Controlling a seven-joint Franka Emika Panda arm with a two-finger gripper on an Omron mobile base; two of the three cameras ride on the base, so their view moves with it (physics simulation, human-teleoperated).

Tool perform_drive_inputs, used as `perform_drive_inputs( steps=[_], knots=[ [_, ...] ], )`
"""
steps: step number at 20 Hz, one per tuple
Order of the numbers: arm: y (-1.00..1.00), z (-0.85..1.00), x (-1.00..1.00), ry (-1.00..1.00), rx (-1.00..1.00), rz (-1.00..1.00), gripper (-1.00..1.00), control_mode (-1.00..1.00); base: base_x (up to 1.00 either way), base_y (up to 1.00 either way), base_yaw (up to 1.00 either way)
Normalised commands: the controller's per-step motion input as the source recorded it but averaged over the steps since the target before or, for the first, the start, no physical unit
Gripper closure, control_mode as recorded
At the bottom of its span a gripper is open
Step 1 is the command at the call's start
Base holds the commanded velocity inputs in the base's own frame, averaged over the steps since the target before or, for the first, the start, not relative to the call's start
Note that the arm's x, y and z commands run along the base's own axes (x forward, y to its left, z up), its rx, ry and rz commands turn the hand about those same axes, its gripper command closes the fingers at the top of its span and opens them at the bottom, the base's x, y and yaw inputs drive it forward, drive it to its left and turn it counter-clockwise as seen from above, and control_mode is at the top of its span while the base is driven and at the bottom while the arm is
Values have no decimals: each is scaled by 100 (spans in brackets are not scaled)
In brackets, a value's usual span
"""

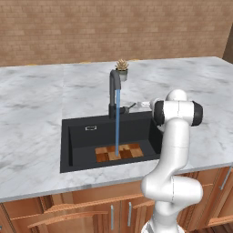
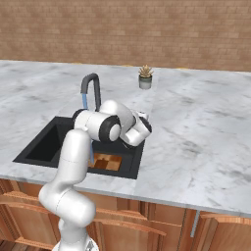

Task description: Turn on the sink faucet with hot water and rinse the cutting board for ten seconds, then turn off the faucet. Push the cutting board to reach the water if necessary.

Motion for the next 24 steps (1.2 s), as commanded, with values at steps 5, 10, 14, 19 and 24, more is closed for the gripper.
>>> perform_drive_inputs(
  steps=[5,10,14,19,24],
  knots=[
    [3,-5,1,-1,0,5,-100,-100,0,0,0],
    [0,0,8,0,0,9,-100,-100,0,0,0],
    [0,0,9,0,0,8,-100,-100,0,0,0],
    [0,0,3,0,0,6,-100,-100,0,0,0],
    [-2,0,1,0,0,4,-100,-100,0,0,0]
  ],
)
